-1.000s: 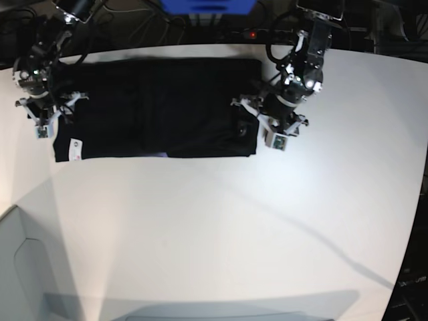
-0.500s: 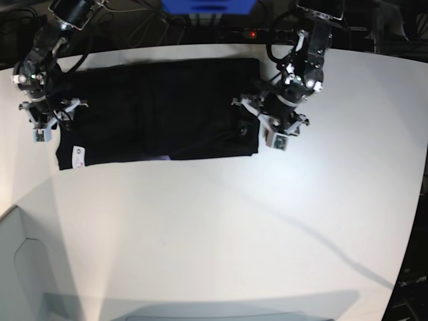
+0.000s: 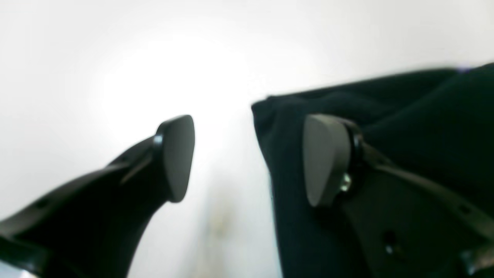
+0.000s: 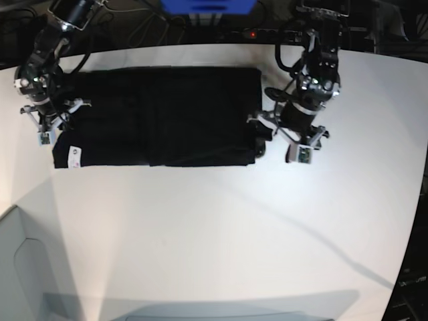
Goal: Fold the T-shirt properly
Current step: 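Release the folded end and reposition the left gripper at its edge, then lift the strip end with the right gripper and fold it over onto the stack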
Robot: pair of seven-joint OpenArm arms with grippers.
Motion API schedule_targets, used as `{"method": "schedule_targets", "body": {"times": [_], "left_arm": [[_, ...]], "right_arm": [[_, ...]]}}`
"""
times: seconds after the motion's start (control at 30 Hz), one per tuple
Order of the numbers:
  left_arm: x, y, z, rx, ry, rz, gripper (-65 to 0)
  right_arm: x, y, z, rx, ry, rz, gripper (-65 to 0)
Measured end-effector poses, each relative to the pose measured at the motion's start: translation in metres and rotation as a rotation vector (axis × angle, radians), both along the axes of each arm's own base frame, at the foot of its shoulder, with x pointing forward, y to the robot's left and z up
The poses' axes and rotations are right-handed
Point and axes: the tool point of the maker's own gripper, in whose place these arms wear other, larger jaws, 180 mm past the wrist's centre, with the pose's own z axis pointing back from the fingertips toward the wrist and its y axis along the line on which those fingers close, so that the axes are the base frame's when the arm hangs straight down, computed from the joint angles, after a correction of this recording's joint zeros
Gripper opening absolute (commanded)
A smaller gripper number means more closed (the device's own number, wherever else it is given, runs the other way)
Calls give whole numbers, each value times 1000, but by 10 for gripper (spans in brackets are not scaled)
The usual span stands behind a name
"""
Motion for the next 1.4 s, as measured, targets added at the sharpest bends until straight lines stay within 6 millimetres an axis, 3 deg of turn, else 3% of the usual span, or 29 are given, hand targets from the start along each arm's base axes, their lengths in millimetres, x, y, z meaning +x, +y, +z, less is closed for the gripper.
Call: {"method": "schedule_targets", "body": {"times": [0.07, 0.2, 0.37, 0.5, 0.67, 0.97, 1.23, 1.4], "left_arm": [[0, 12, 9, 5, -31, 33, -228], [-14, 22, -13, 21, 43, 55, -228], [-19, 24, -27, 17, 76, 61, -228], [-24, 26, -52, 19, 154, 67, -228], [-16, 26, -64, 9, 173, 79, -228], [-3, -21, -67, -30, 169, -22, -228], [14, -19, -71, -32, 154, -14, -227], [14, -19, -71, -31, 153, -15, -227]], "right_arm": [[-4, -4, 8, -49, 17, 7, -650], [10, -2, 41, -100, -77, 16, -650], [21, 16, 64, -119, -140, 54, -650], [28, 33, 79, -133, -186, 105, -650], [24, 57, 90, -141, -203, 155, -650], [37, 159, 90, -5, -253, 386, -650], [30, 283, 108, 147, -319, 694, -650], [18, 339, 118, 204, -346, 856, -650]]}}
